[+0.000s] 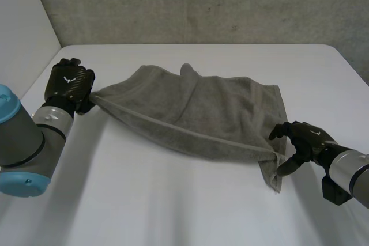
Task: Fold the towel.
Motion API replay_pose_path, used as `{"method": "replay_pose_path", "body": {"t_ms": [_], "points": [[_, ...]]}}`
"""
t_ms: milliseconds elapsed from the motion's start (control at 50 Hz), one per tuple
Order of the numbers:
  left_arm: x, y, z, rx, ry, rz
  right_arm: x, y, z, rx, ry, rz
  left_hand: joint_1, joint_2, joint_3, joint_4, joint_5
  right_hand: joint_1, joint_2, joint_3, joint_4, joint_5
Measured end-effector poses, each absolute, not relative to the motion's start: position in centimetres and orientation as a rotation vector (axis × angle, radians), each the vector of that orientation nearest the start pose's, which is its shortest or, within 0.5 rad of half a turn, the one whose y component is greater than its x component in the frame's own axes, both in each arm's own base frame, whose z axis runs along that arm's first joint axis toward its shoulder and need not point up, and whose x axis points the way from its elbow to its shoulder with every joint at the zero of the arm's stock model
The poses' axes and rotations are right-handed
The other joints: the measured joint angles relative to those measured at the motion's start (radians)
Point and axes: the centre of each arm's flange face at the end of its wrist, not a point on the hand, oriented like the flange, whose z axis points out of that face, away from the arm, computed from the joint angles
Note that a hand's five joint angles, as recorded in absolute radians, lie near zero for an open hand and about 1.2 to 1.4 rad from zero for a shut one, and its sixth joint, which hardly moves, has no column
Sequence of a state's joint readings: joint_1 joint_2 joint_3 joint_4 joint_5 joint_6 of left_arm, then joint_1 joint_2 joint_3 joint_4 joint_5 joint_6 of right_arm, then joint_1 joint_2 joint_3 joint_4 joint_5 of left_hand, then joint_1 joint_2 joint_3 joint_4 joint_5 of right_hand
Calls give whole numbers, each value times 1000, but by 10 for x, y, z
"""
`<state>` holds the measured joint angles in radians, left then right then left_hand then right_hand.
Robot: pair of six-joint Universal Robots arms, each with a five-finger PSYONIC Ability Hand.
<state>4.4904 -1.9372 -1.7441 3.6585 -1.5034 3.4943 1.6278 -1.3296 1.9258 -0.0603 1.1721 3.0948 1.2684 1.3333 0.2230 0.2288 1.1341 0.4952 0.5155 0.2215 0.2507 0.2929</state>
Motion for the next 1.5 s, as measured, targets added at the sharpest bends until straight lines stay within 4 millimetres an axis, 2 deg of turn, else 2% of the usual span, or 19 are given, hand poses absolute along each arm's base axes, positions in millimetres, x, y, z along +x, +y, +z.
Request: {"method": "replay_pose_path", "body": {"t_ms": [140, 260, 440, 680, 740, 840, 860, 940, 1000, 1100, 1200, 1280, 1360, 1460, 1500], "points": [[-213, -321, 185, 692, 2098, -2172, 197, -245, 148, -412, 2369, -1362, 0, 0, 0, 0, 0, -4, 0, 0, 0, 0], [-212, -319, 188, 689, 2095, -2178, 208, -248, 137, -427, 2370, -1399, 0, 0, 0, 0, 0, -1, 0, 0, 0, 21], [-206, -321, 199, 637, 2085, -2206, 207, -261, 122, -355, 2409, -1438, 0, 0, 0, 0, 0, 126, 99, 0, 0, 161], [-190, -325, 209, 503, 2137, -2231, 203, -268, 120, -259, 2388, -1462, 0, 0, 0, 0, 0, 209, 186, 0, 0, 247], [-187, -325, 211, 488, 2142, -2229, 202, -268, 120, -248, 2395, -1467, 0, 4, 0, 0, 0, 342, 326, 0, 0, 373], [-183, -324, 214, 473, 2137, -2226, 200, -269, 121, -242, 2398, -1473, 0, 4, 0, 0, 0, 775, 757, 0, 0, 790], [-181, -324, 215, 469, 2135, -2226, 200, -269, 121, -244, 2396, -1473, 0, 4, 0, 0, 0, 826, 803, 0, 0, 854], [-178, -323, 218, 459, 2129, -2224, 199, -269, 126, -255, 2377, -1479, 0, 4, 0, 0, 0, 826, 804, 0, 0, 864], [-176, -321, 221, 454, 2127, -2222, 198, -270, 136, -287, 2340, -1497, 0, 4, 0, 0, 0, 826, 804, 0, 0, 864], [-175, -311, 230, 473, 2119, -2241, 194, -270, 167, -433, 2238, -1560, 0, 6, 0, 0, 0, 826, 804, 0, 0, 864], [-178, -292, 248, 535, 2103, -2295, 187, -265, 213, -627, 2165, -1645, 0, 8, 0, 0, 0, 826, 804, 0, 0, 864], [-179, -278, 262, 565, 2092, -2329, 181, -261, 241, -713, 2147, -1701, 0, 8, 0, 0, 0, 827, 804, 0, 0, 864], [-175, -261, 281, 555, 2067, -2369, 175, -255, 279, -824, 2110, -1826, 0, 9, 0, 0, 0, 827, 804, 0, 0, 864], [-166, -247, 297, 525, 2028, -2399, 171, -248, 307, -931, 2082, -1933, 0, 10, 0, 0, 0, 827, 804, 0, 0, 864], [-163, -244, 301, 523, 2017, -2405, 169, -246, 312, -955, 2085, -1951, 0, 10, 0, 0, 0, 827, 804, 0, 0, 864]]}}
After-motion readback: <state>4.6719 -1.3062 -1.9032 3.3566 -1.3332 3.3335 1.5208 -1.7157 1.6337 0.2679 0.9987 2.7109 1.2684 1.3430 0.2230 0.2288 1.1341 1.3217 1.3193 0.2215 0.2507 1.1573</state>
